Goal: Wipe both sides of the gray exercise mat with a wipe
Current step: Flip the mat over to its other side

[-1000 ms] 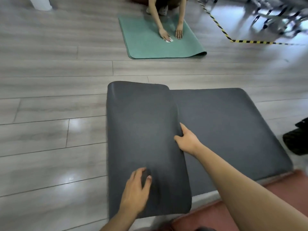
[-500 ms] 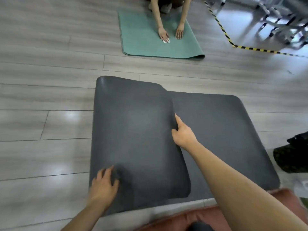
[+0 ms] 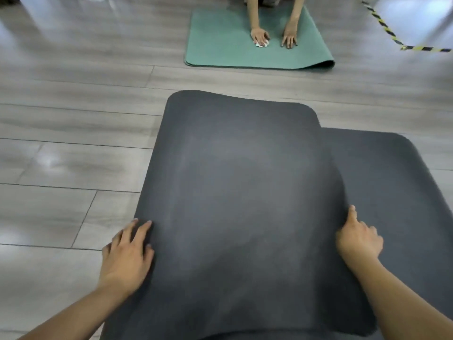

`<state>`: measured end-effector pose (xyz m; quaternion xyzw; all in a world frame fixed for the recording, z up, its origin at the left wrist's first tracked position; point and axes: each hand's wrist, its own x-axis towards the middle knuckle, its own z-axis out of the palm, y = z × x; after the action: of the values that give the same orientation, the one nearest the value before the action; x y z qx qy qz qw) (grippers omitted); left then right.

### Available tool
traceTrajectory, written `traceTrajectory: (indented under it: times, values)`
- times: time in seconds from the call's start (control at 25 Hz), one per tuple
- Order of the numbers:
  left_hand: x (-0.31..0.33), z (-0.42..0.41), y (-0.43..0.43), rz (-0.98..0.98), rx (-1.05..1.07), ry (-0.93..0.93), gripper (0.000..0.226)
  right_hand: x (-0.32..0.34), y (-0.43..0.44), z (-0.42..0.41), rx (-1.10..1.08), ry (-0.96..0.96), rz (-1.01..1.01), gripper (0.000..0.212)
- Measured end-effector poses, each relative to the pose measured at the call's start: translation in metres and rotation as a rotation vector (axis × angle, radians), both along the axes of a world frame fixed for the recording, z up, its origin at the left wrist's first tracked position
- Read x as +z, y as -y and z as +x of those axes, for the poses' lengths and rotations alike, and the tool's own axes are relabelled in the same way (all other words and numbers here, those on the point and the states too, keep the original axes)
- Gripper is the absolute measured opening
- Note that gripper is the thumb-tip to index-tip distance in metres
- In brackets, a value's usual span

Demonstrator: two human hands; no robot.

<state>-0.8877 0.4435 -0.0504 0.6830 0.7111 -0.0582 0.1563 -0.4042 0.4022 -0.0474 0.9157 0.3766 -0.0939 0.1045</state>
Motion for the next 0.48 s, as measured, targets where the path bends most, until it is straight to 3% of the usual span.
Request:
traceTrajectory:
  times: [0.12,0.28,0.4,0.48]
  values:
    - [-0.028,-0.011,-0.004,0.016,0.198,0.076,0.065,-0.042,0.034,-0.003,-0.061,-0.034,-0.023,0.074]
    - [-0.065,-0.030,-0.015,-0.175,0.506,0.300,0.103,-0.086,0.070,0.028,-0.240,-0.154,-0.024,0.051]
    - [-0.079,-0.035,-0.017,-0.207,0.511,0.464,0.085,-0.101,0.094,0.032,-0.280,-0.190,0.010,0.045]
    - [-0.080,-0.035,-0.020,-0.103,0.493,0.468,0.066,-0.096,0.096,0.017,-0.297,-0.227,0.117,0.035]
